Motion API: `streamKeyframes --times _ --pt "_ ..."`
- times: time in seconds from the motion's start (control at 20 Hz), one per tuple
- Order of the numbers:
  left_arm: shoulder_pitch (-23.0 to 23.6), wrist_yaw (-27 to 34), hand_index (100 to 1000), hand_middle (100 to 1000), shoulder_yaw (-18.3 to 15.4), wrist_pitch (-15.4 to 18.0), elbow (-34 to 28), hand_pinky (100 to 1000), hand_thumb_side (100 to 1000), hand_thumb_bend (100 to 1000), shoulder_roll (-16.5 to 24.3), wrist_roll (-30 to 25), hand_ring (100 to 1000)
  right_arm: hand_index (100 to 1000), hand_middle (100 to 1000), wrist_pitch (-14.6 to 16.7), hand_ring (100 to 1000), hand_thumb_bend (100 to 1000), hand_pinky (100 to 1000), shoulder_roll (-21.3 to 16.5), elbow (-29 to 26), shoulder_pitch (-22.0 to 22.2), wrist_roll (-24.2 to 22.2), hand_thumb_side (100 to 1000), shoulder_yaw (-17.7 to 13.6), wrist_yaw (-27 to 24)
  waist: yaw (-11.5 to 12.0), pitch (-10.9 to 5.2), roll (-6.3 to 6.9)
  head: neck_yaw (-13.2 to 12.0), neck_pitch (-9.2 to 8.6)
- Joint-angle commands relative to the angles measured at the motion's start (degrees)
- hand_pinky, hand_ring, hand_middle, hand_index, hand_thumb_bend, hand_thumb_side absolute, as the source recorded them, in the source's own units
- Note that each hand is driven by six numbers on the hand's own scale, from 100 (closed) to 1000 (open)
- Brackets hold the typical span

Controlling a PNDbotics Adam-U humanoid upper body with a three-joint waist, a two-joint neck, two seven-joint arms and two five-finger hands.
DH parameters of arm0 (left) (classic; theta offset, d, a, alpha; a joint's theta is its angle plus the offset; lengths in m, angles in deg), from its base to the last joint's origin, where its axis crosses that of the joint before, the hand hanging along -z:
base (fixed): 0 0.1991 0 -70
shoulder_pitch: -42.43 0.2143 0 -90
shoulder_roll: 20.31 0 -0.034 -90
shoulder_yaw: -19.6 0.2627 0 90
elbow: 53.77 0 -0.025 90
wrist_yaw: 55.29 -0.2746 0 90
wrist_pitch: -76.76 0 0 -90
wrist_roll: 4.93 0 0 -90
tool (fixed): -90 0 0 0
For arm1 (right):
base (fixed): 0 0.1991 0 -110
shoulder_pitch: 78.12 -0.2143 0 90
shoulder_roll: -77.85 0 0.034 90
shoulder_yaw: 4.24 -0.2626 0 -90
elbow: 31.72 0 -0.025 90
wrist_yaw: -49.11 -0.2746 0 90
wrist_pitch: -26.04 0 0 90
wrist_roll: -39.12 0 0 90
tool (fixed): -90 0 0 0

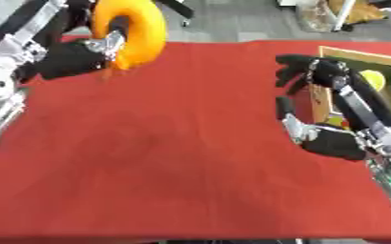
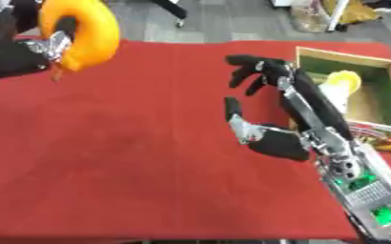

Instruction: Pick up the objects with one hand, pass them to the other hand, and then place them into the box on the other side of the table.

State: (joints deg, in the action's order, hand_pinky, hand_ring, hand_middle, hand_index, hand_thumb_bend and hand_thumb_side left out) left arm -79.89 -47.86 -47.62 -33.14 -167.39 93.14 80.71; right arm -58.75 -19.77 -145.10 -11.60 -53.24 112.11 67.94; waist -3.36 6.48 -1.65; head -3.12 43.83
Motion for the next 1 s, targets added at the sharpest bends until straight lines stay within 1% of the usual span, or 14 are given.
streamKeyframes --times 0.05,0.25,0.45,0.8,0.9,0.95,1.0 --pt "-1.4 0.04 579 440 2.24 0.21 -0.98 790 292 100 1.01 -3.83 435 900 559 -0.77 749 100 556 -0.81 -1.22 -1.39 -1.99 415 0.97 1.36 0.08 -1.71 0.9 0.13 0.29" --pt "-2.61 -0.62 579 441 4.98 -0.86 -0.98 790 295 100 0.21 -6.9 436 910 548 -1.97 749 100 554 -0.42 -1.22 -2.13 -4.15 457 2.59 2.37 -0.04 -1.63 1.01 0.25 0.29" --pt "-3.77 -0.83 580 442 6.63 -1.35 -0.98 790 298 100 -0.85 -8.78 437 925 546 -2.93 747 100 553 0.12 -1.22 -2.93 -5.81 492 3.63 3.07 -0.11 -1.54 1.19 0.42 0.29" --pt "-4.44 -0.99 579 441 8.72 -2.23 -0.98 791 308 100 -1.86 -10.93 438 944 543 -4.13 743 100 552 0.63 -1.22 -3.59 -6.53 543 4.16 5.34 -0.22 -1.43 1.38 0.59 0.29" --pt "-4.83 -0.76 579 441 9.26 -2.42 -0.98 791 311 100 -2.31 -11.49 438 948 541 -4.48 742 100 551 0.73 -1.22 -3.75 -6.74 574 4.45 6.04 -0.19 -1.42 1.38 0.61 0.29" --pt "-5.05 -0.67 579 441 9.51 -2.46 -0.98 791 312 100 -2.51 -11.8 438 952 542 -4.58 742 100 550 0.8 -1.22 -3.84 -6.83 612 4.62 6.34 -0.17 -1.43 1.38 0.61 0.29" --pt "-5.3 -0.62 579 442 9.77 -2.47 -0.98 791 312 100 -2.71 -12.17 438 954 541 -4.59 741 100 550 0.86 -1.22 -3.96 -6.92 619 4.78 6.69 -0.15 -1.43 1.37 0.6 0.29"
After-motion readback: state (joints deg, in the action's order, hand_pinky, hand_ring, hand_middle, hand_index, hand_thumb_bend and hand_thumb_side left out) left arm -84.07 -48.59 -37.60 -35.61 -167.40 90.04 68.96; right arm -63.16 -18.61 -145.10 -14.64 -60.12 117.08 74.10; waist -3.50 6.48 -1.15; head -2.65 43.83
